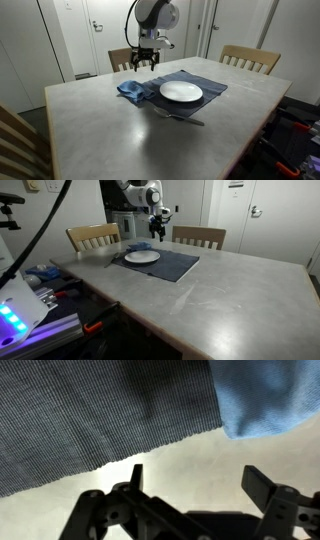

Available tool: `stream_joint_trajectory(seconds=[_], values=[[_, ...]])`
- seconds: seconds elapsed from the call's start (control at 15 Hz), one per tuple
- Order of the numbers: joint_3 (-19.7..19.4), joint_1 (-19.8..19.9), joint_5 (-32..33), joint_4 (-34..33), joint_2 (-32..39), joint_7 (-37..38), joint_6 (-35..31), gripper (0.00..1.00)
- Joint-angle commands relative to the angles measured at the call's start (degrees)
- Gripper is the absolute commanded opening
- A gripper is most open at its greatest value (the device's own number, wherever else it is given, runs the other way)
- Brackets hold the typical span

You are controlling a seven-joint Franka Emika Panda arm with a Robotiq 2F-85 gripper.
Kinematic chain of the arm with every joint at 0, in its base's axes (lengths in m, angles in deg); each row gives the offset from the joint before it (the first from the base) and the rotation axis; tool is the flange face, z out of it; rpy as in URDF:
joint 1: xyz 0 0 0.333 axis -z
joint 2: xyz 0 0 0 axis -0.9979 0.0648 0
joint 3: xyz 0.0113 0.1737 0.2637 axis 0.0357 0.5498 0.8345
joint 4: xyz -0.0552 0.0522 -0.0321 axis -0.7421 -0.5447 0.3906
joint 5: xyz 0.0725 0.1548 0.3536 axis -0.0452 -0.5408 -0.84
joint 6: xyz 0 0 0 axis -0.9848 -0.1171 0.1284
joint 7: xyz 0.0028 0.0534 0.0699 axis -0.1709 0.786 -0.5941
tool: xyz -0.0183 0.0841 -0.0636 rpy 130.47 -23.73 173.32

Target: Wipe the plate with the blue cloth

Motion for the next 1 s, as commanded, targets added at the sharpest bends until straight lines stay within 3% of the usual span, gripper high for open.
stream_joint_trajectory(seconds=[0.0, 0.93], values=[[-1.1, -1.1, 1.7, -1.1, 1.3, 1.7, 1.0, 1.00], [0.0, -0.4, 0.6, -0.2, 0.8, 0.5, 0.2, 1.00]])
